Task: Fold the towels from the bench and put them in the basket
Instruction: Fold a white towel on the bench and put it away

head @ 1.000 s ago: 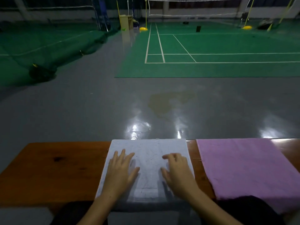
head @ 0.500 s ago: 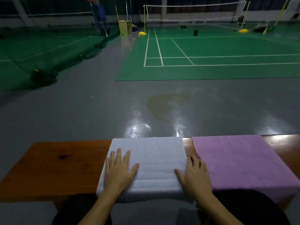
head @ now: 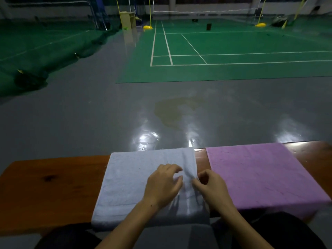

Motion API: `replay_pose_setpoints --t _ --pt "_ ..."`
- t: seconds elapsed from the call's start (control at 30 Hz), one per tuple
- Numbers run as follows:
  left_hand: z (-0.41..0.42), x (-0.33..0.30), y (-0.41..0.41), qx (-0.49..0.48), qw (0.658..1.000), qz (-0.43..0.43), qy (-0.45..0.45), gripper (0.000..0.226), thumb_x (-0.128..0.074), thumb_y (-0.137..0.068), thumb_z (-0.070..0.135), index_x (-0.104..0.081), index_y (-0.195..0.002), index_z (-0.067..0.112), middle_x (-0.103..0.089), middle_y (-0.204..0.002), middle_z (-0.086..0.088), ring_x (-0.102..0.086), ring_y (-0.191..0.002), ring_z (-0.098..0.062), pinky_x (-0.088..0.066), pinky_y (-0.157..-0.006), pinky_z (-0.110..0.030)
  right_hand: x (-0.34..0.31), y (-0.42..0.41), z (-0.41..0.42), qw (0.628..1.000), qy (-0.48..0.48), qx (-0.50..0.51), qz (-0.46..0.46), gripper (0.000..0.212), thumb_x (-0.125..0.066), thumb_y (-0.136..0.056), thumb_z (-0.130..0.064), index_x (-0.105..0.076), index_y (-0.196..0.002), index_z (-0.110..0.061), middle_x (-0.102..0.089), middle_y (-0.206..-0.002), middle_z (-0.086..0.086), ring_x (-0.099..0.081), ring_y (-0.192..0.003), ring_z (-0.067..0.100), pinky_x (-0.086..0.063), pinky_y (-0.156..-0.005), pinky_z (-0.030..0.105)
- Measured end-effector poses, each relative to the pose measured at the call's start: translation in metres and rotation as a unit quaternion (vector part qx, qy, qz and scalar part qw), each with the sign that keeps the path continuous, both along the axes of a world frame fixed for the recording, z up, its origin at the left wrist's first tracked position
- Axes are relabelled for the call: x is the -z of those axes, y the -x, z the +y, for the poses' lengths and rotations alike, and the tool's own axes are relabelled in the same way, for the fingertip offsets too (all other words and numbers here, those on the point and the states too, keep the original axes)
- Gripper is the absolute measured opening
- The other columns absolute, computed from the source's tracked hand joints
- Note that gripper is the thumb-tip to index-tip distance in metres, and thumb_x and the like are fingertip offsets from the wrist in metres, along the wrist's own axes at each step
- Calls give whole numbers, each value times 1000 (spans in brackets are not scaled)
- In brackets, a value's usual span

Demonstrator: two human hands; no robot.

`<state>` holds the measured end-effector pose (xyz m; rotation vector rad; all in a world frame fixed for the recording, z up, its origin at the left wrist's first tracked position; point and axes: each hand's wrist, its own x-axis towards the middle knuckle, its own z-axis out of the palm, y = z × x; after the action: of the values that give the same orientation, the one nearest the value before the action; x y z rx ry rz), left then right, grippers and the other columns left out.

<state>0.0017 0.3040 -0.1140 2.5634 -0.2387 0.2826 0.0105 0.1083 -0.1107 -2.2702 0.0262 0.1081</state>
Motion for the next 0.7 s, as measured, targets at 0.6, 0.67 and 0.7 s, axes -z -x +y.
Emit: replay_pose_setpoints --t 0.6,0.67,0.7 --pt "44 -36 -15 186 952 227 88 30 -50 -106 28 -62 -127 45 -68 -110 20 -66 -89 -2 -61 -86 -31 -24 21 30 970 -164 -158 -90 17 -77 -94 -18 -65 -104 -25 -73 -96 -12 -74 -91 16 -64 -76 33" --pt "49 -37 -15 188 949 242 77 19 -52 -105 36 -67 -114 41 -68 -101 21 -68 -87 -3 -63 -85 -35 -26 22 29 965 -180 -169 -89 14 -78 -93 -18 -67 -100 -22 -74 -95 -7 -74 -89 21 -64 -73 37" --pt "51 -39 -16 185 950 240 77 16 -54 -103 39 -69 -109 39 -69 -98 19 -69 -88 -5 -63 -85 -36 -29 22 28 963 -189 -172 -82 13 -78 -93 -18 -67 -100 -21 -74 -95 -4 -74 -90 22 -64 -73 37"
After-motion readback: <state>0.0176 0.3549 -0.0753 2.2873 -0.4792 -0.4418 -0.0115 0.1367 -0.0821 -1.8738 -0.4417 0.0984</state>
